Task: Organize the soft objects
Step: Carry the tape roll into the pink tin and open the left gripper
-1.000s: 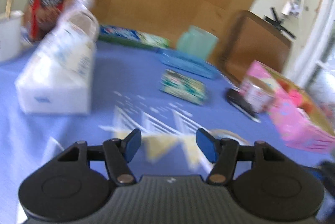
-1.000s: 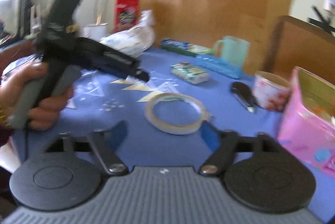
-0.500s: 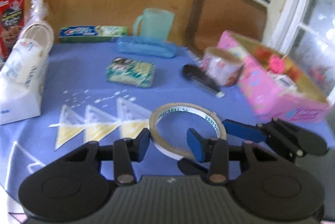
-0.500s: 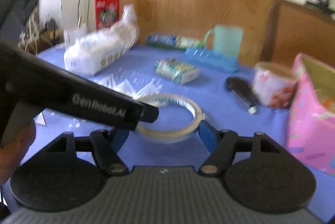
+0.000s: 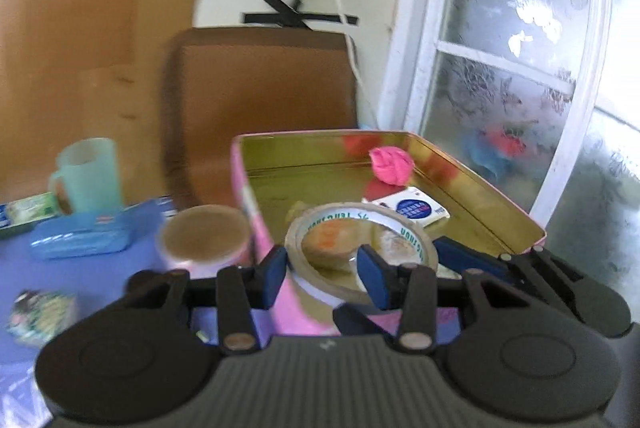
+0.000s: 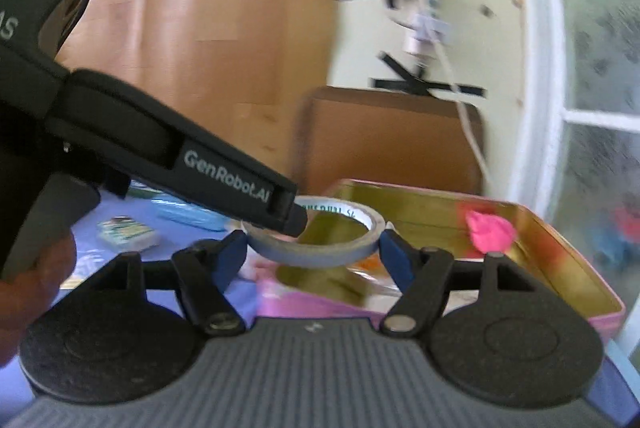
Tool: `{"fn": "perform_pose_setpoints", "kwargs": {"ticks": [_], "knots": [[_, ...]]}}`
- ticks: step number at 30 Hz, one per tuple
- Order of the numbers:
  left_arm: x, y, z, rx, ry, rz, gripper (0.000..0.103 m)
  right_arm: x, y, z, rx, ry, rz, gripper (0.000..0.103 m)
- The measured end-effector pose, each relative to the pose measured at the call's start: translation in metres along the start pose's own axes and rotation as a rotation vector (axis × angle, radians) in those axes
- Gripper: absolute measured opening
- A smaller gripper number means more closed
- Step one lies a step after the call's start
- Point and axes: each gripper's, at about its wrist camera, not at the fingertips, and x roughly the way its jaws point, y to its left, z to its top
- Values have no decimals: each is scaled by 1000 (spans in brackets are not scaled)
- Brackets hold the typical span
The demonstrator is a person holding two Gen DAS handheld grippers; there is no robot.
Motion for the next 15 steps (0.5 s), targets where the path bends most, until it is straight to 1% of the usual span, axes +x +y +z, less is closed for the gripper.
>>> {"fn": "perform_pose_setpoints", "kwargs": {"ticks": [1,3,4,5,6,7,8,10,13,15], "knots": [[10,-3,0,11,3,4,44,7,-4,-1,3,10,-12,75],[26,-8,-2,22,20,33,49,24,-7,-5,-1,47,-9,77],[30,-8,-4,21,32,46,49,34,-2,-8,-10,66,-10,77],[32,-7,-6,16,36,57,50,38,-1,-10,-4,56,-26,79],[29,-6,-8,10,29,67,51,41,-1,-9,7,58,-37,80],[23,-2,-10,-3,25,57,51,38,-3,-9,20,66,-33,81],[15,3,-11,-20,16,41,51,36,-3,-7,37,60,-21,82],[-4,18,-15,-51,-16,40,52,31,1,-7,51,39,-19,83],[-31,45,-27,-117,-47,62,53,25,14,-6,44,27,0,82],[-48,69,-42,-162,-55,100,53,20,26,-4,37,11,25,82]]}}
